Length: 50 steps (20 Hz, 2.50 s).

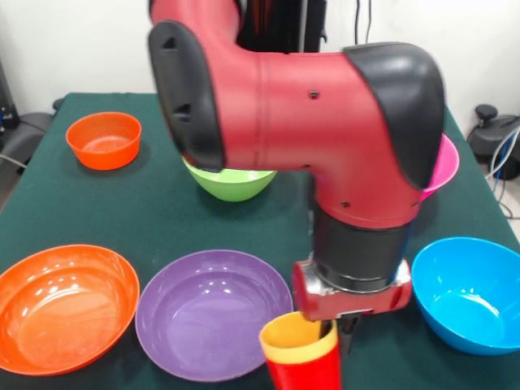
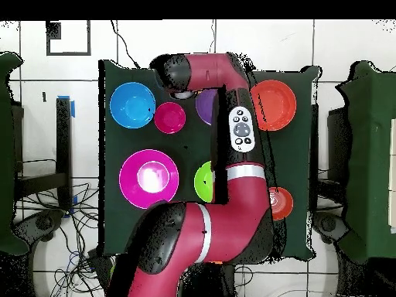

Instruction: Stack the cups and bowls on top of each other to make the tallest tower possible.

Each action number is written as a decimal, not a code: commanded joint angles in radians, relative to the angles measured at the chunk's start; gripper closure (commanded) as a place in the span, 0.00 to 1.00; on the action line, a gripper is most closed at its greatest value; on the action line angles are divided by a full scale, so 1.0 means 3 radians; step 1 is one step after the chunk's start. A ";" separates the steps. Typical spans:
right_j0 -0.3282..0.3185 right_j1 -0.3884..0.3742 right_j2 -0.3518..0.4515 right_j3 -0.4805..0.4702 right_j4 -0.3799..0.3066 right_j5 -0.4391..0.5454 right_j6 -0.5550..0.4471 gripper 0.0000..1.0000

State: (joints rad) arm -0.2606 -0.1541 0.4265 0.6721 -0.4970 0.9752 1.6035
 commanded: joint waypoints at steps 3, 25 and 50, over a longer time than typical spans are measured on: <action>-0.0216 -0.0049 0.0295 0.0095 -0.0119 -0.0088 -0.1456 1.00; -0.0192 -0.0060 0.0310 0.0009 -0.0220 -0.0100 -0.1668 1.00; -0.0314 -0.0169 0.0329 0.0106 -0.0202 0.0036 -0.1934 1.00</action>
State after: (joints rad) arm -0.3428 -0.1551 0.4607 0.6719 -0.5111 0.9754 1.4223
